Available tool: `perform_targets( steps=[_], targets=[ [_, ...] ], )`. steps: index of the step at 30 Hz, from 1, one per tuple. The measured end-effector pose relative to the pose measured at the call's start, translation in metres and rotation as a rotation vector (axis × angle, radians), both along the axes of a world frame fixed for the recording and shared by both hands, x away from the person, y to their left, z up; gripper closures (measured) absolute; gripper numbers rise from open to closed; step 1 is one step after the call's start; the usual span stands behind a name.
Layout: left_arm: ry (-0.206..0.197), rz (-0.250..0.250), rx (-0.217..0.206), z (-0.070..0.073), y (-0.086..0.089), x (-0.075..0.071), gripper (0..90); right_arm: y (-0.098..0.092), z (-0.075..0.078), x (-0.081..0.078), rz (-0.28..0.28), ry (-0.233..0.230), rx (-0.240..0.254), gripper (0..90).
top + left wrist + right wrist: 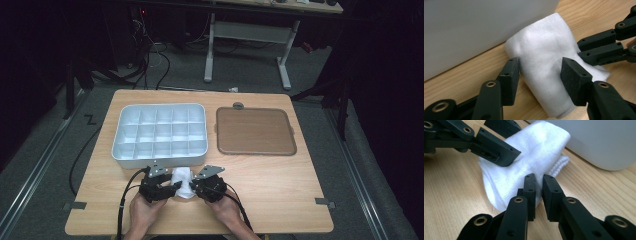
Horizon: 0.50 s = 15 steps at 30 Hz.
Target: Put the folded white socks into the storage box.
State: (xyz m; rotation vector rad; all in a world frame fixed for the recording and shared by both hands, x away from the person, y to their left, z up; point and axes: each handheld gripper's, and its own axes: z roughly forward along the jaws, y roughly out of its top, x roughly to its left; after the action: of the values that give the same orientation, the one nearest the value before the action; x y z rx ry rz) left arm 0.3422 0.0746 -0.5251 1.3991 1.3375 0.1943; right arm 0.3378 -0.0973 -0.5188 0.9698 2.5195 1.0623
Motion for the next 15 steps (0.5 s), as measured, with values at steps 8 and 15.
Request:
perform_targets(
  steps=[8,15],
  targets=[
    [0.011,0.003,-0.008,-0.0004,0.0022,0.0026,46.3,-0.0021,-0.0026,0.0018,-0.01,0.022,0.03,81.4],
    [0.007,0.019,0.018,-0.0007,0.0096,0.0087,41.1,0.0044,-0.0044,0.0016,-0.003,0.001,0.037,81.0]
  ],
)
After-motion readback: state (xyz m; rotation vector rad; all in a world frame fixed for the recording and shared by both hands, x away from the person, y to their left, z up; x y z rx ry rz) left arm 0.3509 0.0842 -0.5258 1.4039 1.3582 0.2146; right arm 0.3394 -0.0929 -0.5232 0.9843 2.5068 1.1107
